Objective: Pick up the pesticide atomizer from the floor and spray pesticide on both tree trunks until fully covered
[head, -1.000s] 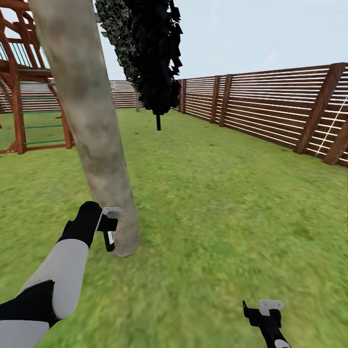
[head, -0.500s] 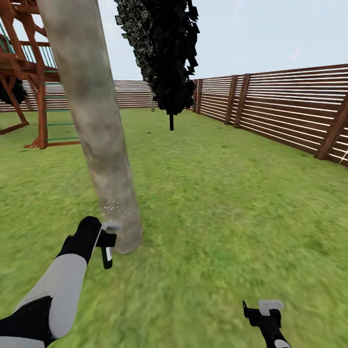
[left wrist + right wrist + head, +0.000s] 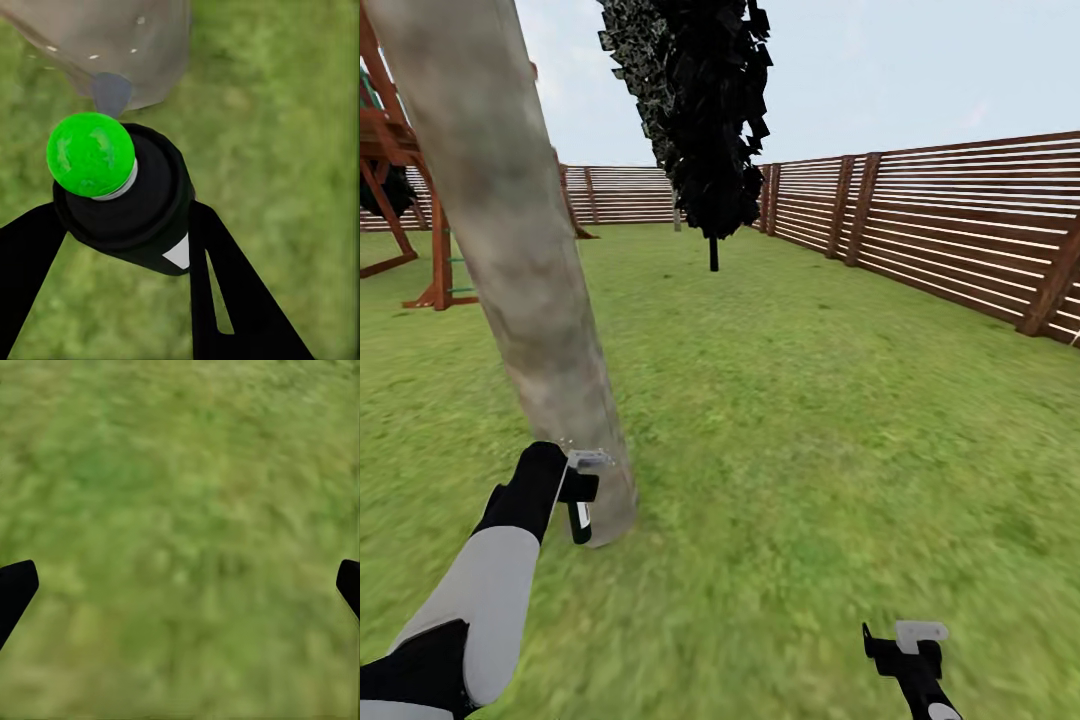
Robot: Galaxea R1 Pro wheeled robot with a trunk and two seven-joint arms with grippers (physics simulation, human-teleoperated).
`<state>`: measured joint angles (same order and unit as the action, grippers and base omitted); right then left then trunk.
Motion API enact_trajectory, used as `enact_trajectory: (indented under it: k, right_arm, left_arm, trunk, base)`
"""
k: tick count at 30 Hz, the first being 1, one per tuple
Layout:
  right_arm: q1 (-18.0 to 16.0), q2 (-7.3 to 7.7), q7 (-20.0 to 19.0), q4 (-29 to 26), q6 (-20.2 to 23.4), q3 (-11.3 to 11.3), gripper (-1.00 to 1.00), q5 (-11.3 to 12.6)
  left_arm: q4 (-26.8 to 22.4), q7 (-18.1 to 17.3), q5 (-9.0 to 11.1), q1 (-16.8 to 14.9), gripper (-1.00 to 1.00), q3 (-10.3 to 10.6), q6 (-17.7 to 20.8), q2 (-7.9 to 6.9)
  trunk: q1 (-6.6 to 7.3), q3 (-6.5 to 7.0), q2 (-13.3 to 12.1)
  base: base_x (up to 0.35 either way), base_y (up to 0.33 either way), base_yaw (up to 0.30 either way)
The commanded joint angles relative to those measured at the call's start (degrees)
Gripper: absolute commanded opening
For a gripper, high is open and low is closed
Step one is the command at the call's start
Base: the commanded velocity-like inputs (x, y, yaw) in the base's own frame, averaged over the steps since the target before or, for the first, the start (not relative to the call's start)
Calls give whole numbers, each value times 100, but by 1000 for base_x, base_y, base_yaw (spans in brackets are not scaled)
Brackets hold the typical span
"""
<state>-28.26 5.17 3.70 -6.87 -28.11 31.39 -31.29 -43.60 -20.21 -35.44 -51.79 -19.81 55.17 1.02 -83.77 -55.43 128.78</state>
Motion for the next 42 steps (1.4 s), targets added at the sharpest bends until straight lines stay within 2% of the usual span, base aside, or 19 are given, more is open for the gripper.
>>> enact_trajectory:
  k: [1, 11, 16, 20, 23, 25, 26, 27, 28, 31, 35, 38, 42]
  right_arm:
    - [-4, 1, 34, 10, -19, 25, 100, -61]
    - [-4, 1, 34, 10, -19, 25, 100, -61]
    - [-4, 1, 34, 10, -19, 25, 100, -61]
    - [-4, 1, 34, 10, -19, 25, 100, -61]
    - [-4, -1, 34, 10, -19, 25, 100, -61]
    - [-4, -2, 34, 10, -19, 25, 100, -61]
    - [-4, -1, 34, 10, -19, 25, 100, -61]
    - [-4, -5, 34, 10, -19, 25, 100, -61]
    - [-4, -7, 34, 10, -19, 25, 100, -61]
    - [-4, -8, 34, 10, -19, 25, 100, -61]
    - [-4, -8, 34, 10, -20, 25, 100, -61]
    - [-4, 0, 40, 10, -28, 25, 100, -61]
    - [-4, 1, 46, 10, -28, 25, 100, -61]
  left_arm:
    - [-6, -53, -67, -6, -100, -32, 11, 5]
    - [22, -34, -75, -1, -100, -20, 9, -29]
    - [102, -37, -72, 327, -100, -14, -5, -49]
    - [106, -29, -76, 397, -100, -14, -30, -50]
    - [106, -22, -77, 705, -100, -23, -158, -62]
    - [108, -16, -80, 814, -100, -239, -500, -69]
    - [113, -38, -70, 847, -100, -592, -666, -84]
    - [116, -49, -64, 857, -100, -835, -736, -90]
    - [165, -38, -66, 861, -100, -943, -817, -86]
    - [370, -2, -108, 863, -100, -988, -1005, -36]
    - [394, 2, -120, 958, -100, -990, -1035, -24]
    - [403, 27, -135, 1025, -100, -965, -1391, -23]
    - [405, 170, -115, 1039, -100, -963, -1436, -10]
  trunk:
    - [0, -5, 2]
    - [0, -5, 2]
    - [0, -5, 2]
    - [0, -5, 2]
    - [0, -5, 2]
    - [0, -5, 2]
    - [0, -5, 2]
    - [0, -5, 2]
    - [0, -5, 2]
    - [0, -5, 2]
    - [0, -5, 2]
    - [0, -5, 2]
    - [0, -5, 2]
  base:
    - [16, -267, 245]
    - [-61, -273, 274]
    - [77, -275, 265]
    - [185, -242, 60]
    - [237, -194, 3]
    - [249, -178, 119]
    - [265, -171, 241]
    - [268, -170, 262]
    - [270, -170, 270]
    - [236, -206, 275]
    - [80, -294, 185]
    - [38, -309, 13]
    - [86, -310, 1]
